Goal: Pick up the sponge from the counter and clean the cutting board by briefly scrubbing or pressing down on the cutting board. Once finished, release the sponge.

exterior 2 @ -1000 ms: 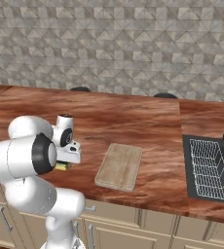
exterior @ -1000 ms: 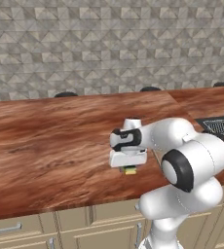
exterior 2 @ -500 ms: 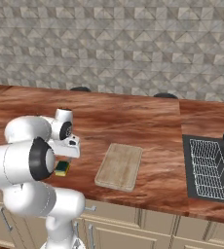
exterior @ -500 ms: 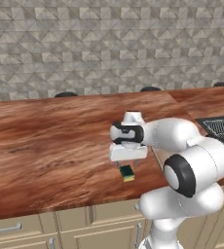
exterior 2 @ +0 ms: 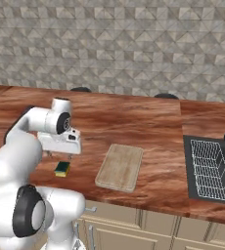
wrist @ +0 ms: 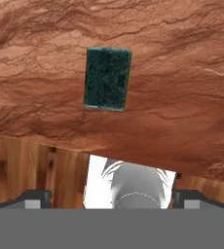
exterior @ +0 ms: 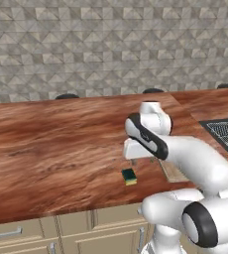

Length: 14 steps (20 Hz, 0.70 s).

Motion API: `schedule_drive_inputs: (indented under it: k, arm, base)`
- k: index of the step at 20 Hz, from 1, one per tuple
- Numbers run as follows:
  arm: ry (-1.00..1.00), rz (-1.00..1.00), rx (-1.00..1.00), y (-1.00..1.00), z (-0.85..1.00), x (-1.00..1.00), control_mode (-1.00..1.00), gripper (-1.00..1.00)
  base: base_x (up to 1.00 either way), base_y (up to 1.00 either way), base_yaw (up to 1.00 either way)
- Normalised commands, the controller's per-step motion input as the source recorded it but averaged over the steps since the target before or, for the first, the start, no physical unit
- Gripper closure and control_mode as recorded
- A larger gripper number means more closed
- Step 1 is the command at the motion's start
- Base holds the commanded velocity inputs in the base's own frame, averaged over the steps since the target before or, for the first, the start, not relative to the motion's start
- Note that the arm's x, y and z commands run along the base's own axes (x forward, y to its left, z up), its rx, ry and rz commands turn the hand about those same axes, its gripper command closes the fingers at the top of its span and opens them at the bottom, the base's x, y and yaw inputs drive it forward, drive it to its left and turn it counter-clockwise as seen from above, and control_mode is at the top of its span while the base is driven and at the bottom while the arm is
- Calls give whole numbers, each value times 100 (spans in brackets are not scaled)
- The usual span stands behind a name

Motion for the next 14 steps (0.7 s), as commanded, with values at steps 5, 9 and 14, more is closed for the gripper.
schedule_drive_inputs:
  k: [5,9,14]
  arm:
    - [-16,7,0,-99,45,-96,-100,-100]
    - [-17,4,0,-56,56,-91,-100,-100]
    - [-24,5,-1,-31,63,-91,-100,-100]
  base:
    - [0,0,0]
    - [0,0,0]
    - [0,0,0]
